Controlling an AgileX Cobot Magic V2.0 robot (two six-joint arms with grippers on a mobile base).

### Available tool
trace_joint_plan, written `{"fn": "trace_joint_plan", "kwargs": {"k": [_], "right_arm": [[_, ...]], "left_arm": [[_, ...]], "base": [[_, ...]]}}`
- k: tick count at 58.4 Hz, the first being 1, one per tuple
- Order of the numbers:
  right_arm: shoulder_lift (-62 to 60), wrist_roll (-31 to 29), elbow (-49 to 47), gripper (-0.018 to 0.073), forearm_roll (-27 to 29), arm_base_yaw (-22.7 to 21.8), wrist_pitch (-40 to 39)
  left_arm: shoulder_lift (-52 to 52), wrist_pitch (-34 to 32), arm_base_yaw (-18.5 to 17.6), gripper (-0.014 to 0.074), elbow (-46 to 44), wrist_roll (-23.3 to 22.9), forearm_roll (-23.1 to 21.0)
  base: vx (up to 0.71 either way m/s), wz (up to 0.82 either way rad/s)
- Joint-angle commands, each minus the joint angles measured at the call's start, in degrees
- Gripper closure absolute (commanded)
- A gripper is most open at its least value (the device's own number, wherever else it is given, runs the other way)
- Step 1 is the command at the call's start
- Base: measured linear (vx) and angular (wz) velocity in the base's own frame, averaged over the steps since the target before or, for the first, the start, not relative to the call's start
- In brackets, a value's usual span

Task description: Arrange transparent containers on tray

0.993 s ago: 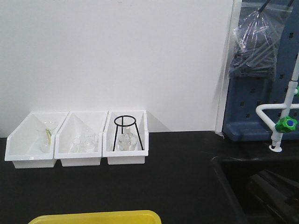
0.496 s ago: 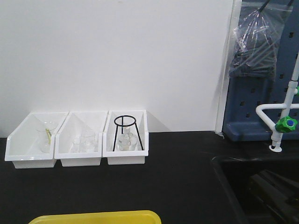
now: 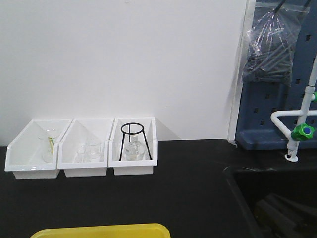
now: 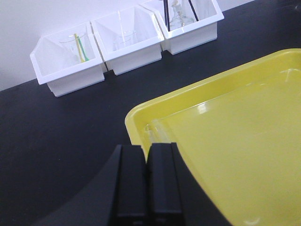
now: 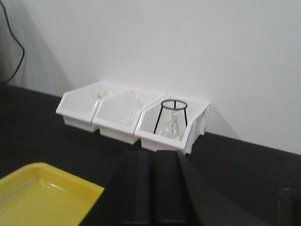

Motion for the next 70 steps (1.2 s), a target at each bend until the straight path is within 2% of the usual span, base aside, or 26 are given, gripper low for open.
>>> {"fn": "trace_joint_plan", "kwargs": {"k": [1, 5, 7, 17, 25, 32, 37, 70], "right_arm": [[-1.36, 10.47, 1.20, 0.0571, -8.01, -3.69, -1.63], [-4.04, 14.85, 4.58, 0.0571, -9.96, -7.32, -1.24], [-6.47, 16.58, 7.83, 0.0571, -10.31, -10.51, -1.14], [-21.25, 17.10, 20.67, 0.0571, -11.20, -23.17, -0.16], [-33.75, 17.10, 26.88, 0.0571, -11.71, -28.87, 3.95], [-40.44, 17.10, 27.02, 0.0571, -15.71, -29.61, 10.00], [-41.07, 17.10, 27.02, 0.0571, -18.02, -29.61, 9.71], [-41.10, 17.10, 27.02, 0.0571, -17.91, -29.61, 9.68]], "left_arm": [[-0.78, -4.30, -0.18, 0.0603, 2.10, -0.05, -0.60], [-0.78, -4.30, -0.18, 0.0603, 2.10, -0.05, -0.60], [-0.78, -4.30, -0.18, 0.0603, 2.10, -0.05, -0.60], [-0.78, -4.30, -0.18, 0.0603, 2.10, -0.05, -0.60], [-0.78, -4.30, -0.18, 0.0603, 2.10, -0.05, -0.60], [-0.78, -4.30, -0.18, 0.0603, 2.10, -0.05, -0.60], [-0.83, -4.30, -0.18, 0.0603, 2.10, -0.05, -0.60], [-0.78, -4.30, -0.18, 0.0603, 2.10, -0.05, -0.60]], "base": [[0.00, 0.00], [0.00, 0.00], [0.00, 0.00], [0.00, 0.00], [0.00, 0.00], [0.00, 0.00], [0.00, 0.00], [0.00, 0.00]]}}
